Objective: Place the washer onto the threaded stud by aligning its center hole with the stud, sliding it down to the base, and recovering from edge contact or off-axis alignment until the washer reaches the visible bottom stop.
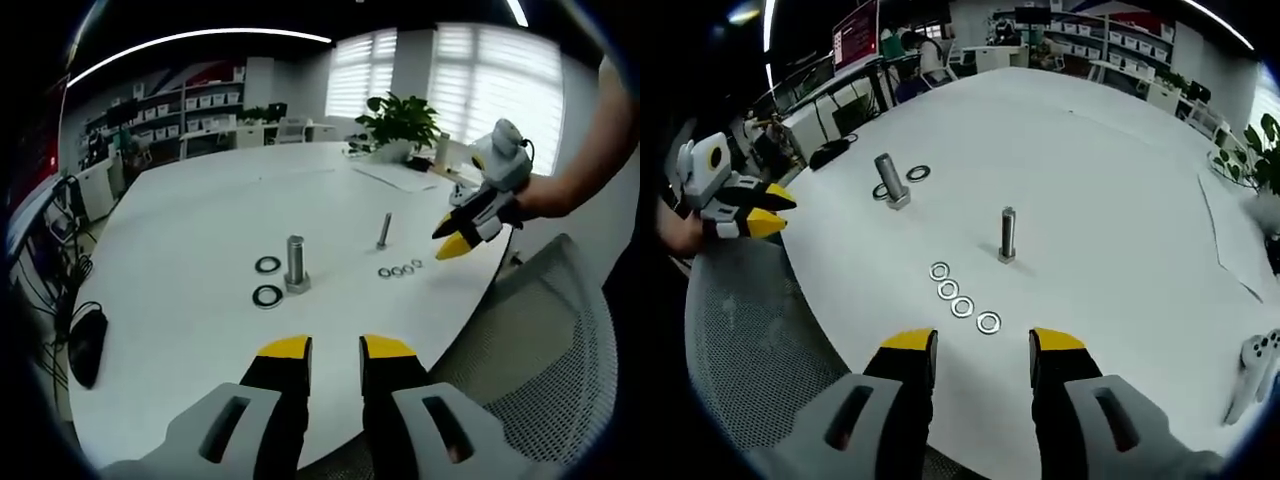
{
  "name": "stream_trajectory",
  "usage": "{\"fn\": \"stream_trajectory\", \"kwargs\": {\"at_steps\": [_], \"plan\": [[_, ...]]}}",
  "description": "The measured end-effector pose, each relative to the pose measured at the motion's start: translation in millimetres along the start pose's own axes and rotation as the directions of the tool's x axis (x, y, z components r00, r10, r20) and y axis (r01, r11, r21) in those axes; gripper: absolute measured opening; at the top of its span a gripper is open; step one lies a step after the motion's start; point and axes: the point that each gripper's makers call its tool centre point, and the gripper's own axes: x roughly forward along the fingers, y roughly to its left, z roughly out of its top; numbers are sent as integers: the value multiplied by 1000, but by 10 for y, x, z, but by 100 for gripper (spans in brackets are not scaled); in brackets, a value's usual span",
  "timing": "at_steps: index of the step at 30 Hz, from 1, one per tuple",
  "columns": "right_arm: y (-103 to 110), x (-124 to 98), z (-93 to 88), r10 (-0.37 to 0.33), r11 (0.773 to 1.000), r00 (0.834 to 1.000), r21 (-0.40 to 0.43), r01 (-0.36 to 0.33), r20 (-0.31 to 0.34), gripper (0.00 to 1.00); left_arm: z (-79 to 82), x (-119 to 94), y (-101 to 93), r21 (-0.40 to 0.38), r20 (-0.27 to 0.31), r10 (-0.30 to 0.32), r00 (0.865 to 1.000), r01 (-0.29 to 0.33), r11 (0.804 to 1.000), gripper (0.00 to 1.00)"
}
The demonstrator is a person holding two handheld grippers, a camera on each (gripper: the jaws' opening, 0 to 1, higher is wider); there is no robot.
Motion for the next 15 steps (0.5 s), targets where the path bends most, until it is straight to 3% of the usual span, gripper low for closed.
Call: {"fn": "stream_trajectory", "kwargs": {"at_steps": [9,15], "plan": [[-72,90,77,5,1000,999,-7,-6,-40,38,1,2,12,-2,4,4,1000,-4,1000,16],[-61,150,45,17,993,994,-117,-30,-109,35,-3,1,14,-1,0,4,1000,-4,1000,16]]}}
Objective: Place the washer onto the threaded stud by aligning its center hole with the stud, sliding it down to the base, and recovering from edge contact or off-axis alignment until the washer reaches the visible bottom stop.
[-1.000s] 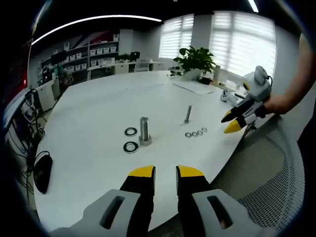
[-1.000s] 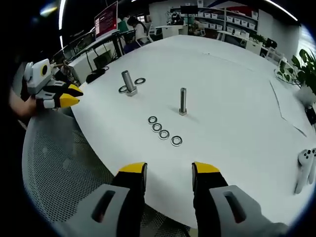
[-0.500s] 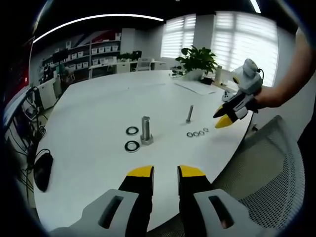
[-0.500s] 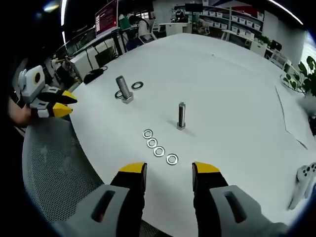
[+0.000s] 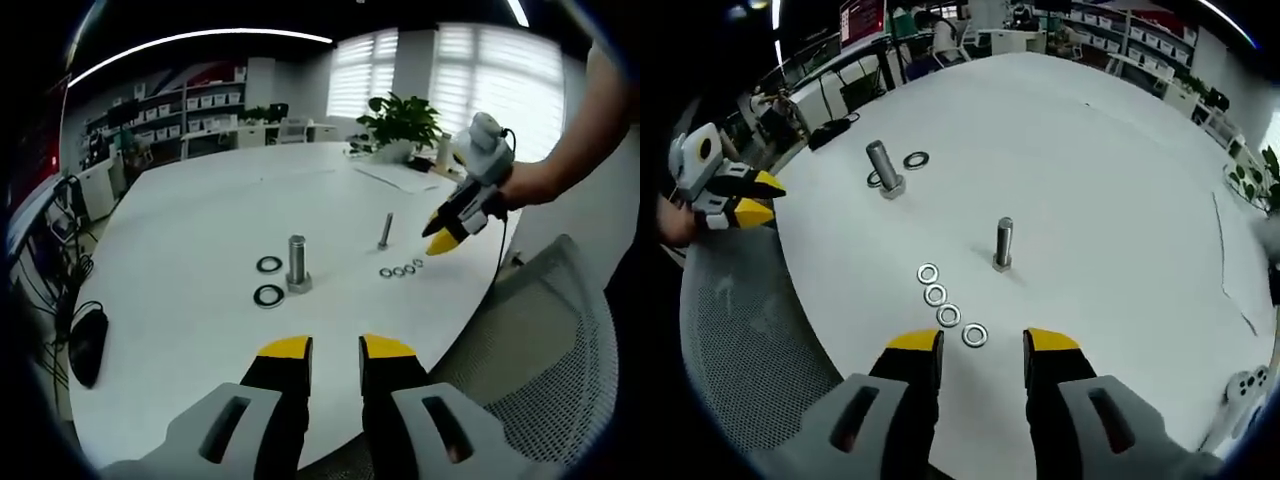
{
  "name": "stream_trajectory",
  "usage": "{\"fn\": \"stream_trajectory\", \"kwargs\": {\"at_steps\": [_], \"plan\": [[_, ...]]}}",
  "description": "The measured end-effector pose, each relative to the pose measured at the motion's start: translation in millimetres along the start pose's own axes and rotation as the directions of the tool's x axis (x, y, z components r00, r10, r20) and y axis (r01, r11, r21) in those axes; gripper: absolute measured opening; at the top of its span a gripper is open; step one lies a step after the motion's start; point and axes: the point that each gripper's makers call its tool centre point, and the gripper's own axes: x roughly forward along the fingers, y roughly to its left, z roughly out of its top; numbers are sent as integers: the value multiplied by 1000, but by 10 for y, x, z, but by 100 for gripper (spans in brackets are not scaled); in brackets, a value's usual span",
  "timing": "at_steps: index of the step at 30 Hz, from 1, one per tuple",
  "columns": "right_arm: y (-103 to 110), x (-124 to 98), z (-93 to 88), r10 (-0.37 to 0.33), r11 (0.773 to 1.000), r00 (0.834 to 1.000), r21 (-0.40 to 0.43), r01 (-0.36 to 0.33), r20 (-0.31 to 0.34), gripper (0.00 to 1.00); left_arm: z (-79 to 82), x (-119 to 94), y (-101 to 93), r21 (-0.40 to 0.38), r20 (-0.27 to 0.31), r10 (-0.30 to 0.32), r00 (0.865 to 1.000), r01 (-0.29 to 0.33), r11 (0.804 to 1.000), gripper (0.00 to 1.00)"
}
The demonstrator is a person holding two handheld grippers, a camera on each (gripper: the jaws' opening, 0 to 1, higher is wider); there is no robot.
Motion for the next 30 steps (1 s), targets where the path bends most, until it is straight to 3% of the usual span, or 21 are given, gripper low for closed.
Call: {"fn": "stream_trajectory", "kwargs": {"at_steps": [16,23,30], "plan": [[77,134,-132,26,986,988,-161,-50,-150,34,5,-3,-3,-5,4,-4,1000,4,1000,16],[70,165,-128,19,984,986,-169,-47,-167,33,2,0,-3,-5,1,-5,1000,5,1000,16],[21,188,-101,13,992,986,-124,-34,-169,32,-5,4,-8,-9,-2,-7,1000,7,1000,17]]}}
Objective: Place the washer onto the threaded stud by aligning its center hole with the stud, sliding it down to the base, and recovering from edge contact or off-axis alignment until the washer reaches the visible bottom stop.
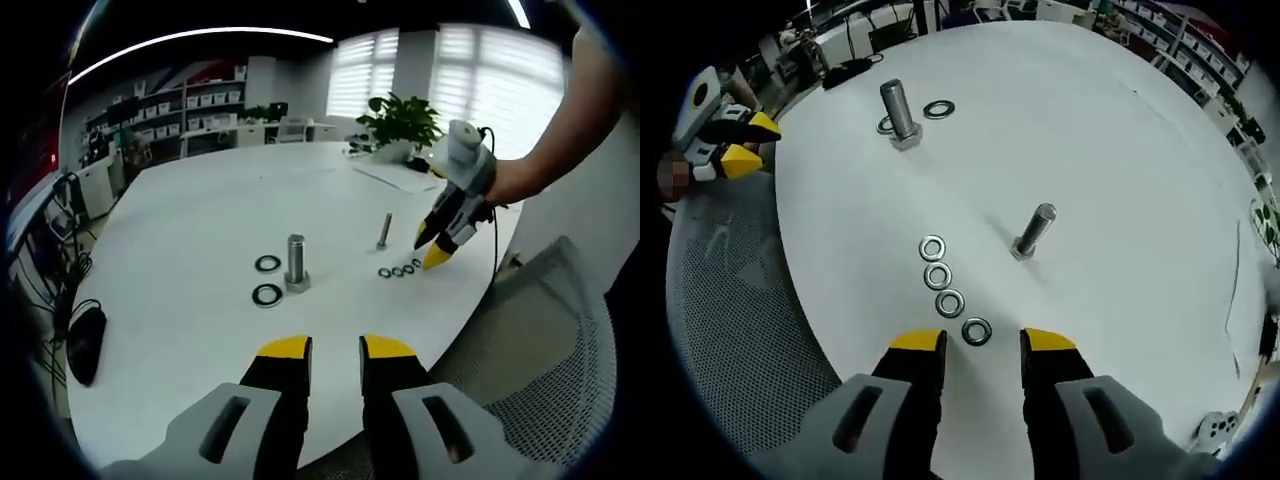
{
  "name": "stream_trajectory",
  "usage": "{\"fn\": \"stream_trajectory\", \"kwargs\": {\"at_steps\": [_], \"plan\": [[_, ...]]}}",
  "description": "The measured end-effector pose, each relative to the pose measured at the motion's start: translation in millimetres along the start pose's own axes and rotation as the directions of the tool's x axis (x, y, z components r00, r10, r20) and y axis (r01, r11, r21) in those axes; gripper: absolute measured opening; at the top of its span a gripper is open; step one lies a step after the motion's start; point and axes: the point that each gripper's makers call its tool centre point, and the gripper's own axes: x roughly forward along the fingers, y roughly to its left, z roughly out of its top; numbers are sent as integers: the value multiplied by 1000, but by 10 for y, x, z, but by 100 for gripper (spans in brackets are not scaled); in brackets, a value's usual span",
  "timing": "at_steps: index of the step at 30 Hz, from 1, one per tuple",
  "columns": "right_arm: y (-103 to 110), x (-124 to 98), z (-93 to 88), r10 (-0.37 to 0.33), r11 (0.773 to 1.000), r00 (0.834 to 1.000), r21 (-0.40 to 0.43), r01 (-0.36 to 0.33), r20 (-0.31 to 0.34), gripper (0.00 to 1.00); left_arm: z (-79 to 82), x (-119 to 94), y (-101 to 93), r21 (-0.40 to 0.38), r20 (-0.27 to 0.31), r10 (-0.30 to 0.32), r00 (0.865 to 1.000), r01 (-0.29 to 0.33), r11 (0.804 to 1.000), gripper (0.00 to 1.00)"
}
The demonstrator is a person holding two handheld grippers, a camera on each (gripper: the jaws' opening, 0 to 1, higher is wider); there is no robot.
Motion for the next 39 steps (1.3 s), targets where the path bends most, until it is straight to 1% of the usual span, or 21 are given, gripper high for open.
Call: {"fn": "stream_trajectory", "kwargs": {"at_steps": [5,10,13,15,19,21,23,24,26,29,31,33,34,35,37,38,39], "plan": [[27,5,-16,16,1000,1000,-11,-17,-10,32,1,-1,-3,3,0,-1,1000,1,1000,17],[26,39,-38,17,999,999,-29,-17,-27,32,-2,-2,0,5,-1,1,1000,-1,1000,16],[34,55,-55,19,999,999,-40,-21,-46,29,-7,1,4,9,-3,2,1000,-2,1000,16],[29,63,-51,16,998,999,-59,-19,-47,28,-7,1,2,8,-3,1,1000,-1,1000,16],[34,67,-36,17,998,999,-67,-21,-51,26,-10,1,5,8,-4,3,1000,-3,1000,16],[44,72,-30,18,996,998,-89,-23,-58,25,-8,0,4,9,-3,3,1000,-3,1000,16],[85,78,-23,28,989,997,-142,-38,-73,21,4,-3,2,10,4,3,1000,-3,1000,16],[116,83,-22,35,982,996,-182,-50,-81,19,8,-3,2,10,6,3,1000,-4,1000,16],[124,82,-26,23,973,995,-226,-44,-94,16,7,-3,3,9,6,4,1000,-4,1000,16],[115,87,-17,33,981,993,-189,-54,-110,16,14,-4,-1,8,10,3,1000,-3,1000,16],[108,85,-10,46,979,991,-193,-69,-122,16,11,-3,-3,8,8,1,1000,-1,1000,16],[111,78,-29,62,966,988,-241,-95,-143,16,13,-3,-3,8,9,1,1000,-1,1000,16],[113,78,-29,61,962,987,-254,-98,-147,16,13,-3,-3,8,8,1,1000,-1,1000,16],[117,78,-29,64,949,986,-296,-108,-154,16,14,-3,-5,6,9,0,1000,0,1000,16],[119,91,-28,58,953,985,-285,-102,-161,16,13,-2,-4,6,8,0,1000,0,1000,16],[117,82,-29,42,961,985,-264,-85,-166,16,13,-2,-5,7,8,0,1000,0,1000,16],[122,83,-24,39,964,984,-252,-82,-174,16,14,-2,-5,7,9,0,1000,0,1000,16]]}}
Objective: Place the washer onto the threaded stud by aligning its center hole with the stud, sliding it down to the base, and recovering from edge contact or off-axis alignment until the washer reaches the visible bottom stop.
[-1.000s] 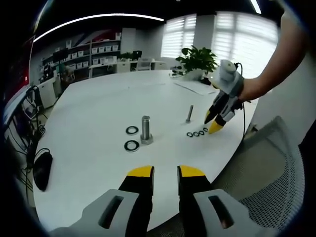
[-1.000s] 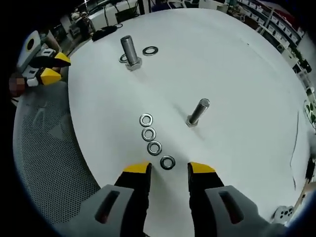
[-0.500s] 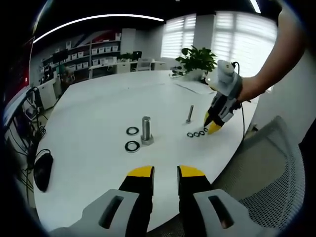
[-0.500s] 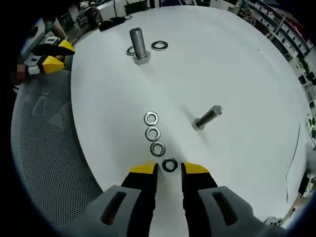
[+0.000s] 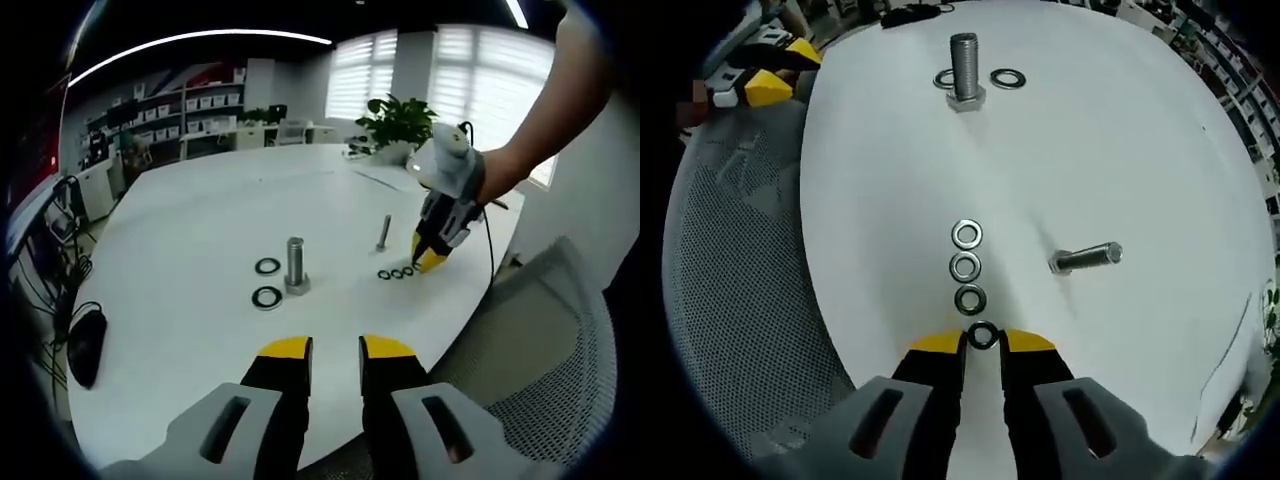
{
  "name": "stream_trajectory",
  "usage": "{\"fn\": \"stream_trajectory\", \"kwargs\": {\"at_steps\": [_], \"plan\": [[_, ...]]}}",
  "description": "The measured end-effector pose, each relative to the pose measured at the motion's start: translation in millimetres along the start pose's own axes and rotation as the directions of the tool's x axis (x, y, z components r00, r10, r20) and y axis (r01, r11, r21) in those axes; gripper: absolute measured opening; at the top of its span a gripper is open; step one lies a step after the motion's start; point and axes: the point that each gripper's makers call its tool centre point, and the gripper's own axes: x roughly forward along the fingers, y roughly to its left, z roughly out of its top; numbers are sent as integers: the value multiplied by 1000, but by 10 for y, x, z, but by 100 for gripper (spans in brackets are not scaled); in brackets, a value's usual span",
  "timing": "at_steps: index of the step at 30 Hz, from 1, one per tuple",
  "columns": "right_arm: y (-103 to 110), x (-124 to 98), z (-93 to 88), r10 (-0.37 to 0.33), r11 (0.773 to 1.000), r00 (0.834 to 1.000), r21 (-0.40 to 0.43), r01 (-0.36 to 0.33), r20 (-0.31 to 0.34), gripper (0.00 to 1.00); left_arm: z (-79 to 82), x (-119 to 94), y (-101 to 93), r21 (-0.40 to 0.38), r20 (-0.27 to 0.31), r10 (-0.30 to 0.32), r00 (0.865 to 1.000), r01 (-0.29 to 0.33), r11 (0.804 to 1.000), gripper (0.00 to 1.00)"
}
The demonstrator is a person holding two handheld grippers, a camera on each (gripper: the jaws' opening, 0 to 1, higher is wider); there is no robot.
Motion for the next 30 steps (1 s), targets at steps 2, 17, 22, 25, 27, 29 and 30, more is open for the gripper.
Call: {"fn": "stream_trajectory", "kwargs": {"at_steps": [2,17,22,25,27,29,30], "plan": [[-1,2,10,-5,1000,999,14,5,-32,16,3,0,-1,-1,1,-1,1000,1,1000,16],[3,7,-2,-29,999,988,-47,22,-151,15,8,2,4,-3,4,2,1000,-2,1000,16],[-3,-12,-15,-33,999,994,-23,31,-107,14,11,2,6,-2,5,3,1000,-3,1000,16],[-14,-2,-5,-27,1000,995,-17,26,-94,14,11,1,6,-2,6,2,1000,-2,1000,16],[-13,-1,0,-20,1000,996,-10,19,-91,14,9,1,7,-2,5,2,1000,-2,1000,16],[-16,2,-1,-16,1000,996,0,16,-83,13,4,4,8,-3,1,1,1000,-1,1000,16],[-16,1,-2,-15,1000,997,1,15,-81,13,3,5,8,-3,1,1,1000,-1,1000,16]]}}
